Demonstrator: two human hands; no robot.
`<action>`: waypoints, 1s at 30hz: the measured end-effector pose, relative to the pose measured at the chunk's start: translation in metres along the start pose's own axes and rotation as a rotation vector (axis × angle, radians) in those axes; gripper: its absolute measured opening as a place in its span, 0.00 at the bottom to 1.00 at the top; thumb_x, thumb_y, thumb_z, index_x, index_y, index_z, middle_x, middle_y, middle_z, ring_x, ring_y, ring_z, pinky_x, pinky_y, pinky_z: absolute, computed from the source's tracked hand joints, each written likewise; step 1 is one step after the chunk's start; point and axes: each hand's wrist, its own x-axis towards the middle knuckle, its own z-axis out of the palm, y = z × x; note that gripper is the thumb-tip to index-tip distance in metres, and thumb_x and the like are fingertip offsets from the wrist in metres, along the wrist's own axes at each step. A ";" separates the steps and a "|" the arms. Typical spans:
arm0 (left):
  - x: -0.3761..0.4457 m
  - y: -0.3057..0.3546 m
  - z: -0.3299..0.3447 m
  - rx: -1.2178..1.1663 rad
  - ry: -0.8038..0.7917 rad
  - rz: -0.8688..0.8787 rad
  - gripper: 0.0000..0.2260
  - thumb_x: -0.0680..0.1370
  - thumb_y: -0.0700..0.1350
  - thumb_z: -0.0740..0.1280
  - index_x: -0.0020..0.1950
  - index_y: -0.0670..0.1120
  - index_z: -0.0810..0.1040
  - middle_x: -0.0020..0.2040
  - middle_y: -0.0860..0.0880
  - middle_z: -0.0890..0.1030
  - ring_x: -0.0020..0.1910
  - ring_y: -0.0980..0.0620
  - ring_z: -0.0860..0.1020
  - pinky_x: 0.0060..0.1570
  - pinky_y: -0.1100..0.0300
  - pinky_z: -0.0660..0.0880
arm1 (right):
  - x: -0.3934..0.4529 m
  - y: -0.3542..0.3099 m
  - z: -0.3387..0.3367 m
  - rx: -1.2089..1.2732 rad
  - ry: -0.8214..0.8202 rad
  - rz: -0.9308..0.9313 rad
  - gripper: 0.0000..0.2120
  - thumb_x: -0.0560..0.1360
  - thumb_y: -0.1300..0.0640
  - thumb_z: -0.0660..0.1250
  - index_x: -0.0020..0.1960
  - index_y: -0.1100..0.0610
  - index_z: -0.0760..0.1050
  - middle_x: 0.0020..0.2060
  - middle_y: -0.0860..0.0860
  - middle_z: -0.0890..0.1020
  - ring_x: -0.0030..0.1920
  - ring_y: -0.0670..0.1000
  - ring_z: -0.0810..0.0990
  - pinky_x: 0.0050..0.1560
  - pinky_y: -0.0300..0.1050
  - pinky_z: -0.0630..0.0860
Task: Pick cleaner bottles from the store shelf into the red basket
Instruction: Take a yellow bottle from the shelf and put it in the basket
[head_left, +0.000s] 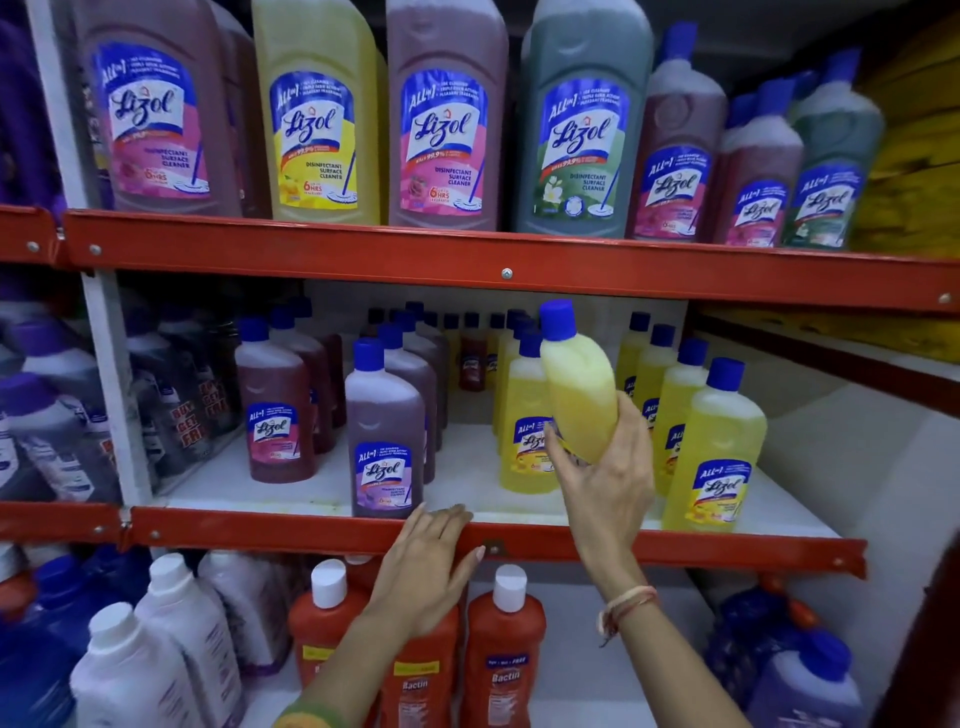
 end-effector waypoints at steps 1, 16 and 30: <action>0.000 0.001 0.000 -0.009 0.001 -0.012 0.30 0.76 0.64 0.45 0.71 0.49 0.65 0.70 0.50 0.71 0.70 0.55 0.64 0.72 0.62 0.42 | 0.000 -0.004 -0.008 -0.023 0.025 -0.017 0.34 0.67 0.48 0.76 0.65 0.59 0.65 0.50 0.60 0.79 0.48 0.59 0.79 0.39 0.49 0.79; 0.002 -0.001 0.008 -0.008 0.042 -0.019 0.26 0.76 0.61 0.50 0.63 0.47 0.71 0.60 0.49 0.78 0.62 0.52 0.73 0.71 0.59 0.47 | 0.016 -0.009 -0.056 1.319 -0.868 0.567 0.35 0.49 0.48 0.84 0.52 0.57 0.77 0.41 0.56 0.86 0.39 0.56 0.85 0.40 0.50 0.83; -0.001 0.000 0.014 0.028 0.015 -0.033 0.34 0.75 0.68 0.40 0.63 0.47 0.71 0.61 0.49 0.78 0.63 0.51 0.73 0.71 0.56 0.48 | 0.008 0.007 -0.050 1.556 -1.341 0.562 0.28 0.63 0.51 0.80 0.56 0.64 0.75 0.48 0.55 0.83 0.44 0.55 0.85 0.44 0.51 0.83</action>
